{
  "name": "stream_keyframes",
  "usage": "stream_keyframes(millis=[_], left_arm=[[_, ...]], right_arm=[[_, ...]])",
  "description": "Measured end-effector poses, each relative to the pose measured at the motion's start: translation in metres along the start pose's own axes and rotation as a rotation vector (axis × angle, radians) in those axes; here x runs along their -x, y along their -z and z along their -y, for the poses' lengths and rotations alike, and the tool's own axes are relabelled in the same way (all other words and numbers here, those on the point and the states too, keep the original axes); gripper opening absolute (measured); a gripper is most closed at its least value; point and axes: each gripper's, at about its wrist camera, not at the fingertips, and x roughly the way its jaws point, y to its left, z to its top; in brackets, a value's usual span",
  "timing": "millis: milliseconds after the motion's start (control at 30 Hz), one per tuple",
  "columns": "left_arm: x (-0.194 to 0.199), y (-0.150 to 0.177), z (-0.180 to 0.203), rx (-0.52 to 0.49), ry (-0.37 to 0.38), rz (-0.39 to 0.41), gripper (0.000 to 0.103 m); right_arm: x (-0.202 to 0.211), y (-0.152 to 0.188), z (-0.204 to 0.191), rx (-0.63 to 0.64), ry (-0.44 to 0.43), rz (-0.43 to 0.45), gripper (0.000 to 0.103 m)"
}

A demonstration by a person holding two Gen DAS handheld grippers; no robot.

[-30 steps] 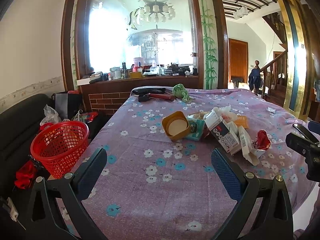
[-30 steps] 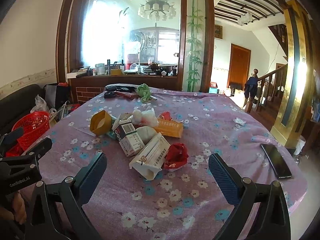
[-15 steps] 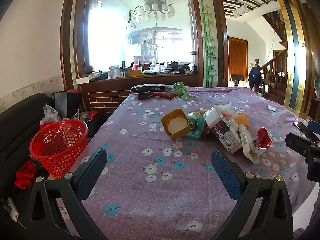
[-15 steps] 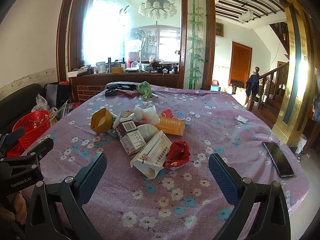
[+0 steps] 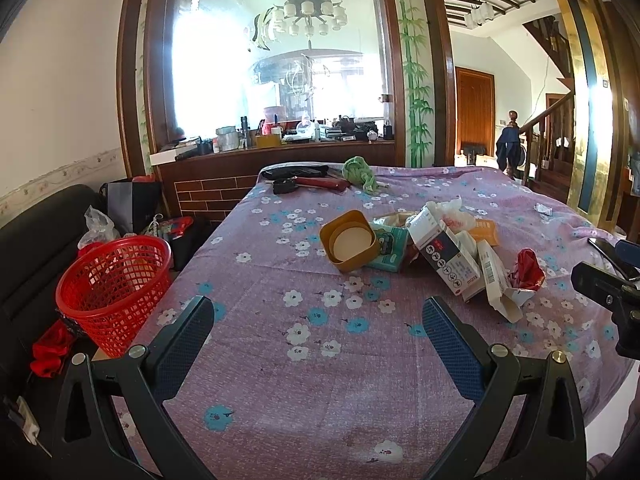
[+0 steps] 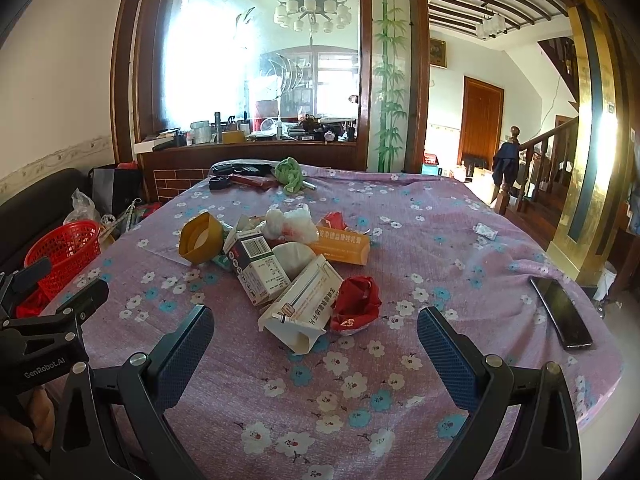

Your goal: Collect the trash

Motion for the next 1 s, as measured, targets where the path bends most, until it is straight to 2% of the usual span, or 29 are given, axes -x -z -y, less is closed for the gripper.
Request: stream_keyframes(millis=[133,233,300,433,567,600,700,767,833,900,1000], left_arm=[[-0.017,-0.012,-0.008,0.017,0.066,-0.074,0.103],[-0.045,-0.029,-0.021,0.065,0.147,-0.181,0.103],[-0.067,-0.039,-0.03,0.099,0.174,-0.249,0.103],[-0.116,-0.057,-0.045,0.172,0.215,-0.351,0.103],[-0.163,-0.066,-0.048,0.204,0.2,-0.429,0.087],[-0.176,-0.066,-0.049,0.229,0.21,-0.46,0.079],[-0.201,-0.064,-0.042,0.239,0.221,-0.513,0.075],[-0.208,-0.065,-0.038,0.231,0.223,-0.522,0.068],[-0.217,-0.063,-0.031,0.208,0.219,-0.538,0.067],[-0.224,-0.061,-0.029,0.206,0.215,-0.552,0.056],[-0.237,-0.058,-0.024,0.2,0.226,-0.58,0.052]], right_arm=[[-0.007,-0.005,0.013,-0.033,-0.037,-0.026,0.102],[-0.019,-0.009,0.029,-0.084,-0.087,-0.082,0.091],[-0.028,-0.01,0.038,-0.119,-0.11,-0.121,0.079],[-0.048,-0.011,0.065,-0.214,-0.142,-0.187,0.069],[-0.065,-0.014,0.087,-0.274,-0.152,-0.231,0.057],[-0.069,-0.014,0.091,-0.284,-0.153,-0.241,0.057],[-0.081,-0.016,0.101,-0.317,-0.161,-0.277,0.057],[-0.089,-0.017,0.103,-0.327,-0.173,-0.293,0.057],[-0.099,-0.018,0.102,-0.327,-0.188,-0.312,0.057],[-0.106,-0.018,0.098,-0.322,-0.197,-0.323,0.057],[-0.118,-0.018,0.091,-0.306,-0.205,-0.343,0.057]])
